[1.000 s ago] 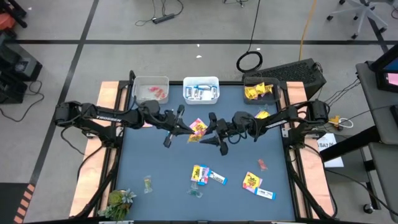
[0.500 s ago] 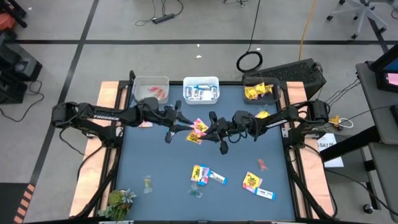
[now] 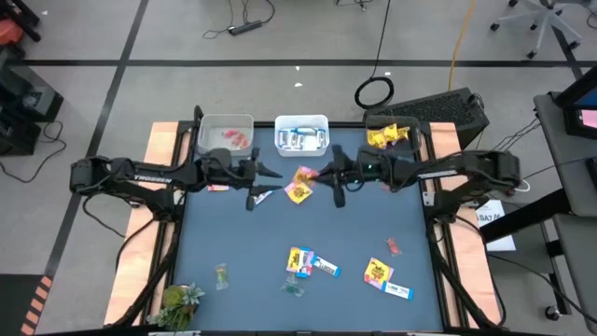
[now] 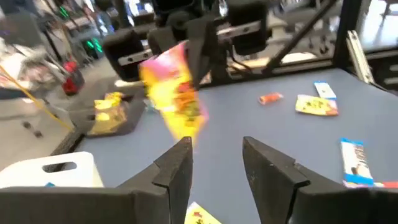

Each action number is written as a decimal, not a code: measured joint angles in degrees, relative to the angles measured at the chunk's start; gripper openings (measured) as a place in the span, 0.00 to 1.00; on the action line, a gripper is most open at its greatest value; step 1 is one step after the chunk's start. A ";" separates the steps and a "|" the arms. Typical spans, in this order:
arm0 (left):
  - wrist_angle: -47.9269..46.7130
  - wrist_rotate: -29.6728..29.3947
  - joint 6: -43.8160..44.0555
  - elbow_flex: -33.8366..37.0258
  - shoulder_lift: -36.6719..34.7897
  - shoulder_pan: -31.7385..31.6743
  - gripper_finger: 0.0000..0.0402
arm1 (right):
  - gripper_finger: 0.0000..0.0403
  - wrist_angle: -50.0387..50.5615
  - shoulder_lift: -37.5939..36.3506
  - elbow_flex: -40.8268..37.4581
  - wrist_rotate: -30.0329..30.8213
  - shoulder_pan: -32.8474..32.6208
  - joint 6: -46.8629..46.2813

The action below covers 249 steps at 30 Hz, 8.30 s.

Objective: Sort candy
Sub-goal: Put the yellow candy into the black bin, then put the blue gummy into the gray bin, then put the white chocolate into the white bin

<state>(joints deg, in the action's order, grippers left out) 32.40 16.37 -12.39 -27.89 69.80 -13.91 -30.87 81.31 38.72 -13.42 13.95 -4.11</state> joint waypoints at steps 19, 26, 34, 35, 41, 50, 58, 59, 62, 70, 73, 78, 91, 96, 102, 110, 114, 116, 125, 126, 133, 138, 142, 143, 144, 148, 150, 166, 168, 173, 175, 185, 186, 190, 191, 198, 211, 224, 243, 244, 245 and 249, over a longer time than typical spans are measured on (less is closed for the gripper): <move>10.14 -0.86 3.09 5.94 0.02 -0.22 0.37 | 0.00 53.33 -20.76 -0.01 42.99 22.64 -14.60; 9.97 -0.84 3.11 5.94 0.04 -0.22 0.37 | 0.00 47.90 -13.59 -0.02 33.87 33.88 -17.12; 9.39 0.10 4.60 5.94 0.07 -0.22 0.37 | 0.00 41.19 -3.29 -0.02 25.32 40.72 -17.45; 9.25 0.69 4.60 5.94 0.07 -0.20 0.37 | 0.00 41.07 -2.28 -0.02 25.28 40.96 -17.36; 9.12 1.32 4.57 5.94 0.07 0.07 0.37 | 0.08 41.32 -0.73 -0.02 25.27 41.38 -15.85; 9.12 1.32 4.55 5.94 0.07 0.07 0.37 | 0.38 51.03 -9.33 3.65 25.49 40.41 -12.76; 8.76 1.32 4.53 5.94 0.07 0.07 0.37 | 0.48 66.20 -17.72 4.68 31.28 30.55 -17.27; 8.69 1.32 4.55 5.94 0.07 0.07 0.37 | 0.48 67.15 -18.39 4.01 32.43 28.75 -18.71; 8.66 1.32 4.55 5.94 0.07 0.07 0.37 | 0.48 68.62 -19.91 2.04 34.59 23.46 -23.73; 8.66 1.32 4.60 5.92 0.07 0.13 0.37 | 0.48 69.32 -17.97 -5.50 39.66 16.14 -36.38; 8.66 1.32 4.60 5.92 0.07 0.17 0.37 | 0.48 68.22 -16.31 -7.80 42.55 16.61 -38.51; 8.64 1.34 4.60 5.92 0.07 0.17 0.37 | 0.48 61.27 -13.05 -10.12 43.52 18.57 -36.24; 7.54 1.34 4.59 5.91 0.07 0.17 0.37 | 0.46 56.27 -2.00 -10.27 44.22 22.43 -34.10; 7.56 1.35 4.57 5.90 0.07 0.17 0.37 | 0.31 56.05 -1.81 -10.20 43.75 22.43 -33.14; 7.66 0.99 4.24 5.90 0.07 0.17 0.37 | 0.09 56.33 -4.95 -9.90 43.57 21.75 -32.03; 8.05 -6.18 3.05 5.92 -0.01 -1.27 0.37 | 0.04 54.12 -10.39 -8.40 42.75 14.71 -30.16; 13.41 -9.70 3.06 9.01 -1.45 -2.88 0.37 | 0.05 47.10 -11.53 -7.98 41.60 8.89 -28.14; 14.00 -9.89 3.55 10.60 -3.03 -3.99 0.37 | 0.05 41.30 -11.53 -7.98 41.64 5.87 -26.85; 13.27 -9.74 4.49 14.52 -11.89 -6.93 0.37 | 0.05 10.22 -7.04 -7.91 37.88 -2.02 -16.47; 13.18 -9.74 4.49 14.95 -12.72 -7.18 0.37 | 0.05 6.66 -5.92 -7.82 36.22 -2.28 -16.09; 13.00 -9.68 4.60 17.30 -18.34 -9.06 0.37 | 0.05 -3.26 6.09 0.77 30.90 -3.23 -10.76; 12.29 -9.69 4.60 17.48 -20.07 -9.07 0.37 | 0.05 -3.01 17.09 12.30 28.60 -2.33 -6.52; 11.48 -10.30 4.60 17.50 -20.13 -9.07 0.37 | 0.02 -2.16 24.63 22.22 24.51 -0.57 -4.81; 11.50 -10.45 4.60 17.50 -20.13 -9.07 0.37 | 0.02 -1.41 26.28 24.67 23.72 -0.13 -4.54; 11.50 -10.50 4.60 17.50 -20.13 -9.07 0.37 | 0.01 -0.26 27.93 27.13 23.55 0.23 -4.39; 11.50 -10.59 4.60 17.50 -20.13 -9.07 0.37 | 0.01 3.16 33.71 36.31 23.49 1.52 -4.18; 11.54 -10.66 4.57 17.50 -20.13 -9.07 0.37 | 0.01 3.76 36.33 40.05 23.50 1.99 -4.20; 1.46 -21.01 2.52 17.50 -28.99 -9.25 0.37 | 0.00 12.94 56.37 67.28 17.69 4.53 -6.34; 0.25 -21.27 2.46 17.51 -30.11 -9.27 0.37 | 0.00 15.95 58.21 70.61 17.67 4.82 -6.35; -1.36 -21.39 2.45 17.50 -31.92 -9.26 0.37 | 0.00 20.83 62.52 76.97 17.65 5.61 -7.17; -2.10 -21.39 2.45 17.50 -32.30 -9.27 0.37 | 0.00 21.86 63.76 78.36 17.56 5.94 -7.68; -2.17 -21.39 2.48 17.50 -32.39 -9.27 0.37 | 0.16 23.66 64.97 79.60 16.27 6.72 -11.19; -2.16 -21.39 2.50 17.50 -32.39 -9.27 0.37 | 0.18 23.51 64.97 79.60 16.25 6.72 -11.20; -2.14 -21.39 2.56 17.50 -32.39 -9.27 0.37 | 0.27 23.43 64.97 79.60 16.23 6.71 -9.89; -2.13 -21.39 2.58 17.50 -32.39 -9.27 0.37 | 0.29 23.48 64.94 79.60 16.11 6.69 -9.73; -2.12 -21.39 2.63 17.50 -32.39 -9.27 0.37 | 0.29 25.97 62.52 79.60 16.25 6.17 -6.51; -4.57 -19.64 2.63 17.50 -36.02 -9.20 0.37 | 0.01 35.07 58.09 75.72 21.38 3.35 2.41; -6.59 -15.90 3.09 17.50 -37.94 -9.20 0.37 | 0.00 21.04 33.70 38.93 22.58 -4.33 -1.30; -6.53 -3.56 4.53 17.48 -29.38 -9.20 0.37 | 0.07 23.61 13.70 12.41 7.35 -20.88 -7.42; -5.83 -2.99 4.54 17.48 -28.88 -9.20 0.37 | 0.09 23.62 14.30 12.35 7.31 -21.74 -7.50; -5.52 -2.76 4.53 17.46 -28.51 -9.20 0.37 | 0.12 23.02 14.97 12.35 7.33 -22.54 -7.86; -3.99 -2.64 4.53 17.42 -27.43 -9.20 0.37 | 0.25 21.58 16.92 12.40 6.88 -24.77 -9.87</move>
<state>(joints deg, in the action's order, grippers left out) 28.41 13.73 -7.86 -10.47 42.37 -23.11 -9.29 98.23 51.12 -6.53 -10.82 -13.98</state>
